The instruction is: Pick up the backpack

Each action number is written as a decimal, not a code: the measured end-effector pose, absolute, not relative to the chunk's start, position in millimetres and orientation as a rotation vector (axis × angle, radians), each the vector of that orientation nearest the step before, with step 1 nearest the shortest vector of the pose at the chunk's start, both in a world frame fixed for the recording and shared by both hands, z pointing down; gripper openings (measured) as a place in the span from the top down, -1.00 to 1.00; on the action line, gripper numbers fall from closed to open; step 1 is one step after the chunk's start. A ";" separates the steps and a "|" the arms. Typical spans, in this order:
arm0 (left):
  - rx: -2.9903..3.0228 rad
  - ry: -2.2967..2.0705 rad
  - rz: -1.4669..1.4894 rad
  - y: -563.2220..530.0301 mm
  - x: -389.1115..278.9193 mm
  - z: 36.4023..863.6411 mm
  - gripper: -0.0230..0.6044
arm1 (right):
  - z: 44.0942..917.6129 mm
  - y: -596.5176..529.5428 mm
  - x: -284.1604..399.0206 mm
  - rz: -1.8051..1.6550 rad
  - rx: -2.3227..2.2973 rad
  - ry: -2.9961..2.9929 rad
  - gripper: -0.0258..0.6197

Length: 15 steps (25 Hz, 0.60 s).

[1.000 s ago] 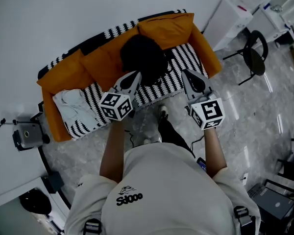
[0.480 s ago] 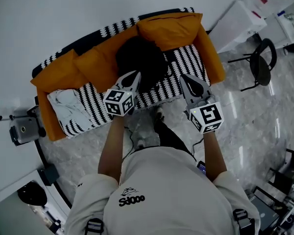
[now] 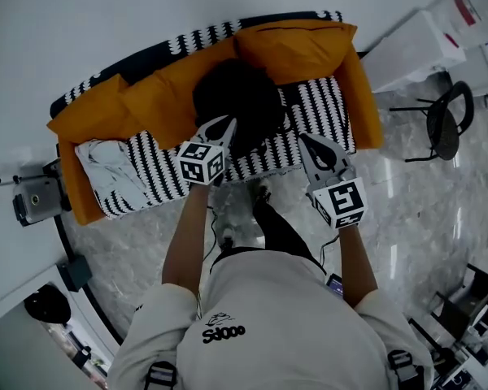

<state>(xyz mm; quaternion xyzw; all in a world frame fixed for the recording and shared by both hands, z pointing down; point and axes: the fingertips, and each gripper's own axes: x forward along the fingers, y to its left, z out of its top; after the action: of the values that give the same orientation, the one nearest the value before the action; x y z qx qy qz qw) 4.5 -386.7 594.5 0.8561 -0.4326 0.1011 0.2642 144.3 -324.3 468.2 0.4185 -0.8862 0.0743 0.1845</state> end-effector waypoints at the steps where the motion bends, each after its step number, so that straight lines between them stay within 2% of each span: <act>1: 2.299 -1.174 0.276 -393.1 6.1 599.8 0.86 | 471.7 -330.9 143.4 0.203 1.156 -2.501 0.81; 10: 2.166 -1.233 0.293 -436.2 1.1 651.7 0.83 | 493.1 -382.6 139.9 0.222 1.090 -2.513 0.81; 13: 2.116 -1.261 0.300 -449.0 -1.3 668.5 0.63 | 501.5 -400.6 146.4 0.279 1.100 -2.510 0.81; 15: 2.093 -1.275 0.303 -456.2 -1.2 678.1 0.58 | 508.4 -410.5 150.1 0.310 1.103 -2.503 0.81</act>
<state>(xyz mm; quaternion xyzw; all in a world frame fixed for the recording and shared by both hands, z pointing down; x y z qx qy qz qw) -1.2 -456.2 678.1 0.8002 -0.4874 0.1160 0.3297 150.1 -410.5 508.4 0.3932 -0.8921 0.1103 0.1932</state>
